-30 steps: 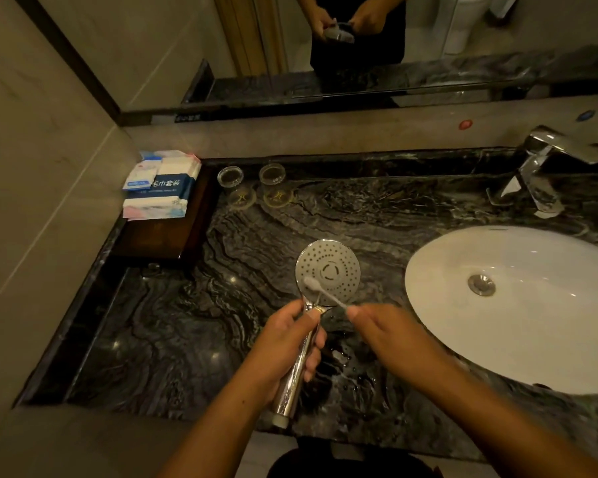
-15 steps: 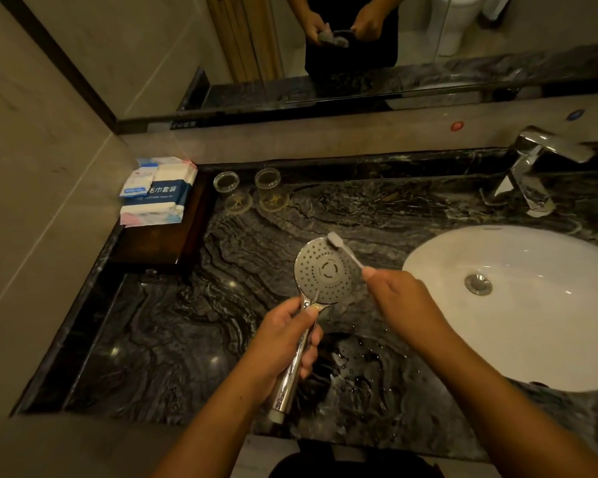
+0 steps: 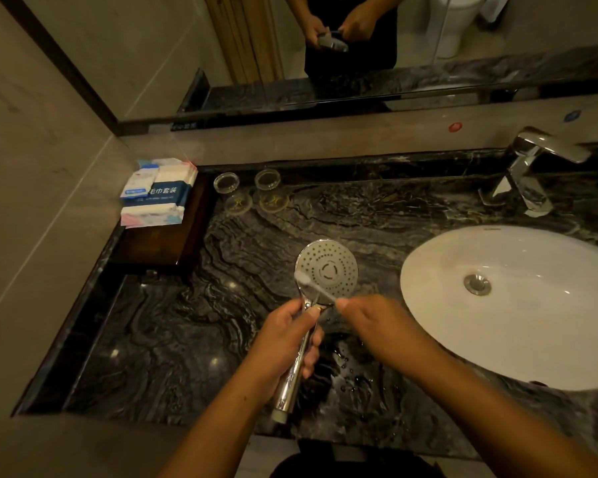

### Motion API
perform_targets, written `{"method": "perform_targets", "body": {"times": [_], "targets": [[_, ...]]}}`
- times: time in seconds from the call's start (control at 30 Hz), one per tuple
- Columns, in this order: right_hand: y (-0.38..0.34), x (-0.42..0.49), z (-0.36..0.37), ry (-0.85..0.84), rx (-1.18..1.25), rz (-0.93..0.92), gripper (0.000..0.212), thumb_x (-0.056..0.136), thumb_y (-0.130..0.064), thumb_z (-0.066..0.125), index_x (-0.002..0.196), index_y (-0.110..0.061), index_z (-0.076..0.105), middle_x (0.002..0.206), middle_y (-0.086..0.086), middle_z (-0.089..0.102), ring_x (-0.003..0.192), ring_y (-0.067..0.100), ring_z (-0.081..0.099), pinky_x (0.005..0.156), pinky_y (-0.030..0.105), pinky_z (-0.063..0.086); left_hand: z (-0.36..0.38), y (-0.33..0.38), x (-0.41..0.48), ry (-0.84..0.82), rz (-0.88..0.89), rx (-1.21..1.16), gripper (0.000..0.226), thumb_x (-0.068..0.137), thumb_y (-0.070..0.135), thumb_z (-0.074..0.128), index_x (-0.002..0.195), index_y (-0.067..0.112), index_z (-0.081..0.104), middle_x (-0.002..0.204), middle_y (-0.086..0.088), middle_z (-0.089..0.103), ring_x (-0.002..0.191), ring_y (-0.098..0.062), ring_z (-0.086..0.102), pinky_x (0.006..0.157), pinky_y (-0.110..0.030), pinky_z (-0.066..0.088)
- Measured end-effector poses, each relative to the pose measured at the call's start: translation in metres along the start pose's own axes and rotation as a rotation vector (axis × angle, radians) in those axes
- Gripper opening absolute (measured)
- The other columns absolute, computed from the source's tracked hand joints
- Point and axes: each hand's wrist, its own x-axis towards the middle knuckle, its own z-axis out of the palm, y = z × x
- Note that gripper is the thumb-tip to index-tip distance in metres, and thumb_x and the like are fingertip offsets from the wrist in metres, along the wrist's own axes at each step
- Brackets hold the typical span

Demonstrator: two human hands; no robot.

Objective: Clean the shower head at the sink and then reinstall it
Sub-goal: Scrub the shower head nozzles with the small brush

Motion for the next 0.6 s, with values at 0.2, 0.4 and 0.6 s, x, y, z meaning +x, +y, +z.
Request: {"method": "perform_targets", "body": {"times": [0.2, 0.4, 0.6], "targets": [[0.008, 0.016, -0.021, 0.253, 0.076, 0.045, 0.049, 0.104, -0.039, 0.042, 0.060, -0.018, 0.053, 0.059, 0.002, 0.052, 0.056, 0.016, 0.047, 0.055, 0.031, 0.032, -0.001, -0.006, -0.002, -0.002, 0.021, 0.017, 0.011, 0.100, 0.024, 0.052, 0.099, 0.019, 0.063, 0.067, -0.009, 0.054, 0.039, -0.015, 0.043, 0.036, -0.020, 0.037], [0.008, 0.000, 0.000, 0.006, -0.008, 0.030, 0.049, 0.103, -0.041, 0.044, 0.059, -0.021, 0.052, 0.056, -0.006, 0.050, 0.050, 0.007, 0.043, 0.052, 0.027, 0.033, -0.004, -0.011, -0.004, 0.009, 0.027, 0.011, 0.018, 0.101, 0.023, 0.051, 0.110, 0.010, 0.059, 0.066, -0.008, 0.054, 0.039, -0.014, 0.043, 0.035, -0.020, 0.037], [0.005, 0.008, -0.003, 0.142, 0.082, 0.022, 0.049, 0.104, -0.040, 0.043, 0.061, -0.019, 0.052, 0.057, -0.005, 0.050, 0.054, 0.013, 0.045, 0.053, 0.029, 0.033, -0.002, -0.010, -0.007, -0.007, 0.035, 0.027, 0.011, 0.100, 0.023, 0.053, 0.098, 0.015, 0.060, 0.065, -0.008, 0.054, 0.038, -0.014, 0.043, 0.036, -0.020, 0.038]]}}
